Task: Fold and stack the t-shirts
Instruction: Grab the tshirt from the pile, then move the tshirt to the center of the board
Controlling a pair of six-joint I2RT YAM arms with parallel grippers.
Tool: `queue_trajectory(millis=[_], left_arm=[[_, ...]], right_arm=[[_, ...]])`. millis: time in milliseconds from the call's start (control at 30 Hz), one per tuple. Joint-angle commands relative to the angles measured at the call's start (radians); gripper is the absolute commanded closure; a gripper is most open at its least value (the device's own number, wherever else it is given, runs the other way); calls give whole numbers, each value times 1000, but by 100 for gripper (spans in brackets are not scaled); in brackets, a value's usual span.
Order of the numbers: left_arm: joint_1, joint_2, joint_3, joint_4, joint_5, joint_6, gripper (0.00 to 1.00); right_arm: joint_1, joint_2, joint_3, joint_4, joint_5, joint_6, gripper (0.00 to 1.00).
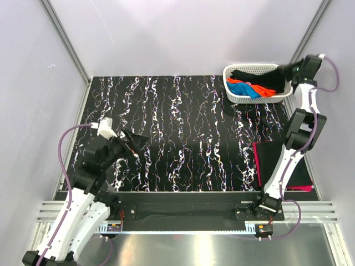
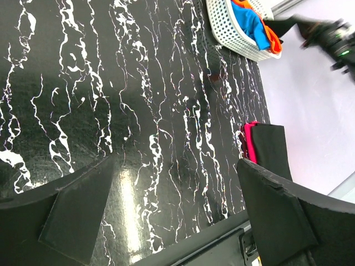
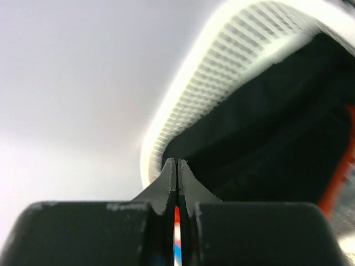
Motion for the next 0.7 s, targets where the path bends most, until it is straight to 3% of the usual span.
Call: queue_trajectory(millis=[0, 67, 200, 267, 367, 467, 600, 667], left_arm=[[3, 28, 77, -10, 25, 15, 1], [8, 55, 110, -66, 28, 19, 1], [22, 80, 147, -129, 79, -37, 1], [40, 88, 173, -149, 161, -51, 1], [75, 95, 210, -160, 302, -25, 1], [100, 100, 235, -165, 460, -42, 1], [126, 82, 197, -151, 550, -191, 1], [141, 48, 158, -19, 620, -290, 1]], right_arm=[[-1, -108, 235, 59, 24, 16, 100], [-1, -116, 355, 56, 36, 22, 100], [0, -78, 788, 40, 76, 91, 100], [0, -88, 884, 42, 91, 184, 100], [26, -205, 863, 94, 67, 264, 100], [93, -335, 736, 178, 50, 275, 100], [213, -404, 748, 172, 9, 309, 100], [322, -441, 728, 169, -16, 303, 100]])
